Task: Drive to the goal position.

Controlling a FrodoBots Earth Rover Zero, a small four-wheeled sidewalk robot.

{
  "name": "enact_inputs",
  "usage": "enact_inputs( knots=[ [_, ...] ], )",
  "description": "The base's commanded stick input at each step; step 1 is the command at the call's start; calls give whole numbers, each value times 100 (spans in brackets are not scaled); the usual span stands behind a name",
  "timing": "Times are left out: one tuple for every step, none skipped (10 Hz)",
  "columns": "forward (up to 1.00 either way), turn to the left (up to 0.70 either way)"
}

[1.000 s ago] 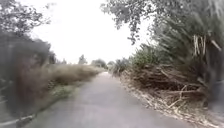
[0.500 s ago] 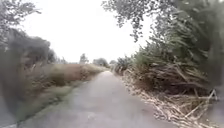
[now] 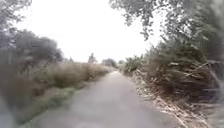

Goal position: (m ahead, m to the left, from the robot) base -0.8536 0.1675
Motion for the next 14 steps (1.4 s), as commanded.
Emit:
enact_inputs(
  knots=[
    [70,0],
    [70,0],
    [70,0],
    [70,0],
    [70,0],
    [70,0],
    [70,0],
    [70,0],
    [70,0],
    [70,0],
    [70,0],
    [70,0],
    [70,0],
    [70,0]
  ],
)
